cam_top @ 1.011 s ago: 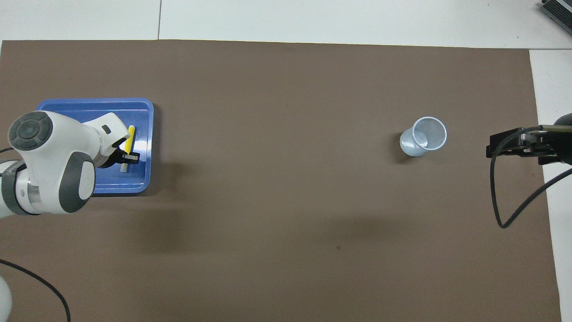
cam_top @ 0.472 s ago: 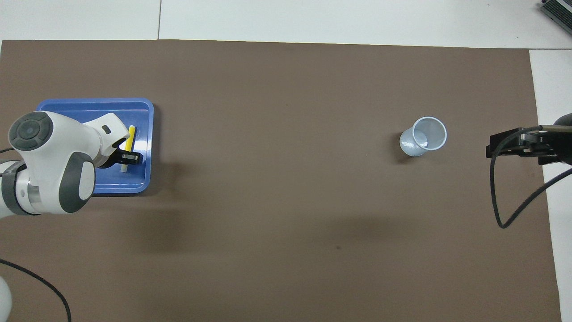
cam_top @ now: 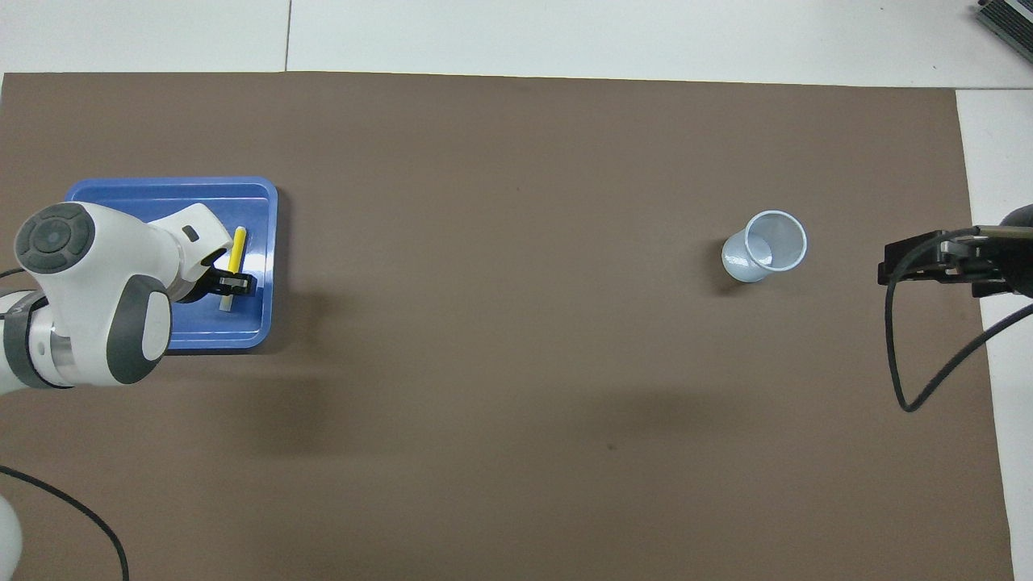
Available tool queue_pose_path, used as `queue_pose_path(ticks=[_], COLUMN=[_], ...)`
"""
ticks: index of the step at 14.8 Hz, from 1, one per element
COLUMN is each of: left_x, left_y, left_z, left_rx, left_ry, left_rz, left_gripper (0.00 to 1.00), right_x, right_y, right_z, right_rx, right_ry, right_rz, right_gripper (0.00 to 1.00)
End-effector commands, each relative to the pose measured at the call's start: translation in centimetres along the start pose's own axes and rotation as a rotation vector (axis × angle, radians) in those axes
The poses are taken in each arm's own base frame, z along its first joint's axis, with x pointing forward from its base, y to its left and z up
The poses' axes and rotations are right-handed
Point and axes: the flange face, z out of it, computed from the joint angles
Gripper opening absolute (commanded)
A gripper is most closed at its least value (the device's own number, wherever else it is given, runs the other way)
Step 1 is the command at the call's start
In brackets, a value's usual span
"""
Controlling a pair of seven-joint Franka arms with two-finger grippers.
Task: Transfer and insert pens with both arms
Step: 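Lift the yellow pen out of the tray with the left gripper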
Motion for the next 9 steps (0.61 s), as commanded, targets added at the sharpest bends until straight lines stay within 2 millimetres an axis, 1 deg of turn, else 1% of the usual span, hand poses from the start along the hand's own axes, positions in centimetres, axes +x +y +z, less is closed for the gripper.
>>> queue_pose_path(ticks=[1, 2, 9], left_x=[-0.3, -0.2, 0.1], left_y=[-0.5, -0.5, -0.5], left_z=[0.4, 0.3, 1.4], left_rx=[0.012, 0.014, 0.02], left_ry=[0.012, 0.02, 0.03], left_rz=[0.0, 0.002, 0.009], left_gripper=[0.55, 0.51, 0.5], right_x=[-0.5, -0.5, -0.5], right_y=[0.2, 0.2, 0.2], right_z=[-0.1, -0.1, -0.1], right_rx=[0.021, 0.021, 0.021], right_ry=[-0.005, -0.005, -0.005], right_rz=[-0.018, -0.018, -0.018], right_gripper=[1.0, 1.0, 1.0])
